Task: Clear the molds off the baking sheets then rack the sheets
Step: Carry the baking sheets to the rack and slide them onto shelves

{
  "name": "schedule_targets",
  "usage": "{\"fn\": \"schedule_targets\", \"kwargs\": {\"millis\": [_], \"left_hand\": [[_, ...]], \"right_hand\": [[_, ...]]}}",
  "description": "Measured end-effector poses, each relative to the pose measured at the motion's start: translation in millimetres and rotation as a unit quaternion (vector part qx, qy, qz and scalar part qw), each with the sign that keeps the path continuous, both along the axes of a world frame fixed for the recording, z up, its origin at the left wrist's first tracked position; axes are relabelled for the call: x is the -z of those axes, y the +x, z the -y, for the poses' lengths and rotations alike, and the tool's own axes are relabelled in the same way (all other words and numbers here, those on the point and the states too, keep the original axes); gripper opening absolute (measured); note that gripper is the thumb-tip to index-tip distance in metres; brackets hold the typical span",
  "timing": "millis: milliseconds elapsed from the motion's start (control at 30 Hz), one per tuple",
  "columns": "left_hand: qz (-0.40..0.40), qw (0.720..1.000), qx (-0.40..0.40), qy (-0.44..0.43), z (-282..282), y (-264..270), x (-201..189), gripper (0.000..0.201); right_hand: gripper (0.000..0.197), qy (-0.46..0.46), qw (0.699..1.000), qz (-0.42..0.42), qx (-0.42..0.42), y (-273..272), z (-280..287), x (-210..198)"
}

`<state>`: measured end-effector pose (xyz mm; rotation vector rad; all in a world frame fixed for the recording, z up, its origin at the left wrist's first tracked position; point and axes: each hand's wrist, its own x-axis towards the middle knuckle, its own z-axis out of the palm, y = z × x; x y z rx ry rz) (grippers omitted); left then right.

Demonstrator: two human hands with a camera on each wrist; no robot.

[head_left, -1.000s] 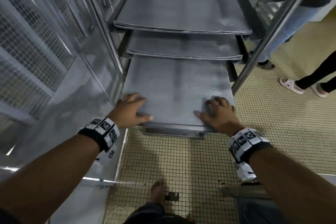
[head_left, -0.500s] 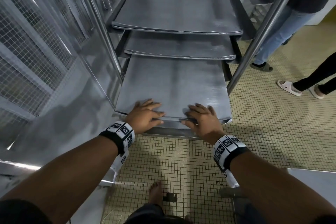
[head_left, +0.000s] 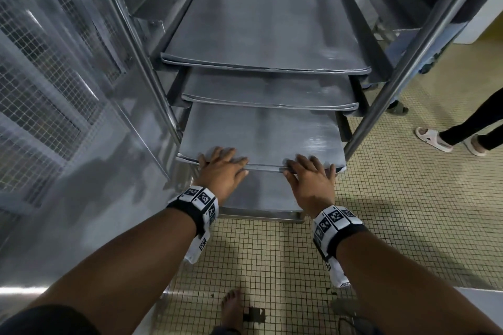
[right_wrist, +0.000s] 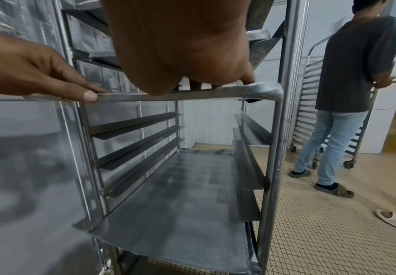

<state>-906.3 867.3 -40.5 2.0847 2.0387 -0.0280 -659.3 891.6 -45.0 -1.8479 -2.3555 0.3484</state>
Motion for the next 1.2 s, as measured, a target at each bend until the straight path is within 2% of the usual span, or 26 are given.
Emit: {"fn": "schedule_targets", "kwargs": {"millis": [200,333,400,500,533,600,667,733,800,867,933,1000,1067,1167,1200], "left_hand": [[-0.014,1.0,0.006,-0.01,-55,-16,1,0.046],[-0.027,0.999,-0.013,0.016,-77,-17,5,0.045],[-0.023,0.999,0.002,0.04,-76,-23,8,0.047],[0.038,0.996,0.025,0.08,-56,-43,5,0.067],[0.056,0.993,0.016,0.102,-46,-52,0,0.07],[0.088,0.984,-0.049,0.145,-27,-75,-14,0.064],[0.116,0.96,-0.146,0.208,-16,-98,-37,0.056],[0.163,0.915,-0.239,0.28,-13,-115,-69,0.055],[0.231,0.864,-0.3,0.331,-18,-122,-112,0.057],[0.29,0.822,-0.306,0.383,-28,-123,-160,0.062],[0.338,0.793,-0.279,0.424,-39,-117,-208,0.067],[0.367,0.78,-0.263,0.434,-54,-112,-251,0.062],[0.397,0.76,-0.273,0.436,-67,-107,-289,0.058],[0.393,0.742,-0.291,0.459,-80,-103,-321,0.043],[0.391,0.738,-0.295,0.464,-82,-101,-325,0.045]], "right_hand": [[0.047,-0.016,1.0,0.001,0.011,-14,-48,-5],[0.043,-0.011,0.999,-0.017,0.049,-26,-72,-8],[0.043,-0.001,0.998,-0.037,0.055,-23,-77,-9],[0.049,0.039,0.995,-0.066,0.057,-2,-69,-8],[0.049,0.06,0.993,-0.073,0.077,7,-63,-9],[0.048,0.108,0.975,-0.111,0.158,30,-55,-14],[0.058,0.164,0.941,-0.167,0.243,53,-53,-31],[0.064,0.227,0.902,-0.223,0.29,73,-59,-59],[0.066,0.272,0.874,-0.273,0.296,86,-73,-96],[0.068,0.309,0.856,-0.312,0.273,89,-88,-141],[0.064,0.357,0.833,-0.341,0.248,86,-101,-190],[0.061,0.388,0.815,-0.355,0.244,83,-112,-236],[0.06,0.394,0.815,-0.357,0.229,83,-122,-270],[0.062,0.379,0.819,-0.378,0.208,84,-136,-298],[0.061,0.375,0.816,-0.386,0.209,83,-138,-303]]}}
